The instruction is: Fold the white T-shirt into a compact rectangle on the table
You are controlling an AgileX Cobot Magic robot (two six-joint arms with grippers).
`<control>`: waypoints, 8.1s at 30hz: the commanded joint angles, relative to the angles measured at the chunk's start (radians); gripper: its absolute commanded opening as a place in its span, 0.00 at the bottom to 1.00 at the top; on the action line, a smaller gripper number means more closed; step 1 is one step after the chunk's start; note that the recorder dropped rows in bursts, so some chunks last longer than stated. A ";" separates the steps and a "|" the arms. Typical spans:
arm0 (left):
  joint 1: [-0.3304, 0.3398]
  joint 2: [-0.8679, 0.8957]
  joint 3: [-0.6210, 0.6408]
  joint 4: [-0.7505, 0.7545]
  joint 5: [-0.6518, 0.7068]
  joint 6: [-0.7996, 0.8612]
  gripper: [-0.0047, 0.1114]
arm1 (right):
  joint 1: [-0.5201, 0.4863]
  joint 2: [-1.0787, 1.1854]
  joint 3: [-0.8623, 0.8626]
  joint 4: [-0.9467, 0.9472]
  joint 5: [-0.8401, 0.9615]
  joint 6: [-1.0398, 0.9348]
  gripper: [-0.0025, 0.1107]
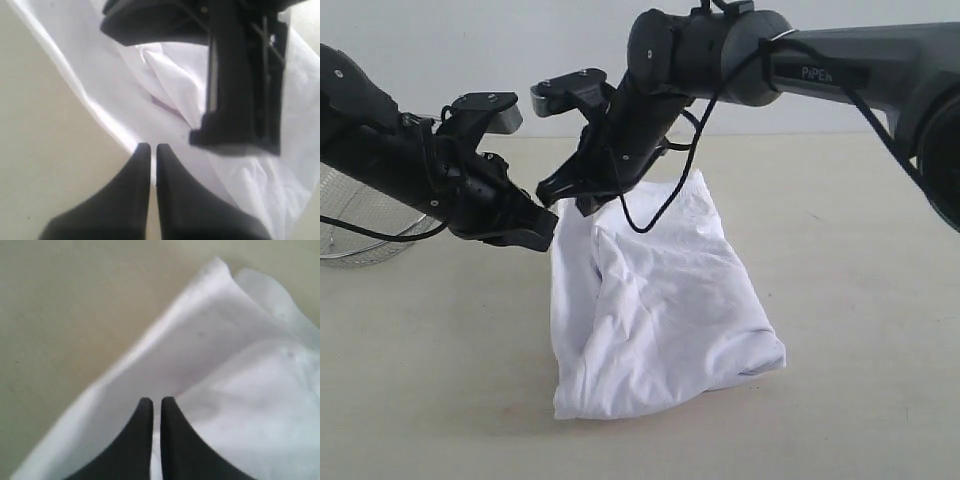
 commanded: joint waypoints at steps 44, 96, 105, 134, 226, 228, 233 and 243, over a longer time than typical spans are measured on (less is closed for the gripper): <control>0.053 0.308 -0.214 -0.295 0.102 0.236 0.08 | -0.084 -0.068 -0.007 -0.274 0.354 0.008 0.02; 0.123 0.424 -0.395 -0.618 0.406 0.297 0.08 | -0.232 -0.068 0.037 -0.025 0.398 -0.147 0.02; 0.131 0.382 -0.395 -0.491 0.367 0.225 0.08 | -0.232 -0.068 0.212 -0.021 0.326 -0.149 0.02; 0.191 0.485 -0.392 -0.455 0.411 0.185 0.58 | -0.232 -0.137 0.234 0.062 0.233 -0.176 0.02; 0.296 0.279 -0.465 -0.023 0.267 0.014 0.08 | -0.083 -0.019 0.335 -0.081 0.260 -0.087 0.02; 0.296 0.292 -0.465 -0.023 0.283 0.006 0.08 | -0.083 -0.019 0.335 -0.081 0.262 -0.089 0.02; 0.294 0.314 -0.465 -0.025 0.284 0.006 0.14 | -0.083 -0.019 0.335 -0.081 0.264 -0.096 0.02; 0.230 0.303 -0.390 -0.113 0.639 -0.025 0.34 | -0.083 -0.019 0.335 -0.085 0.264 -0.111 0.02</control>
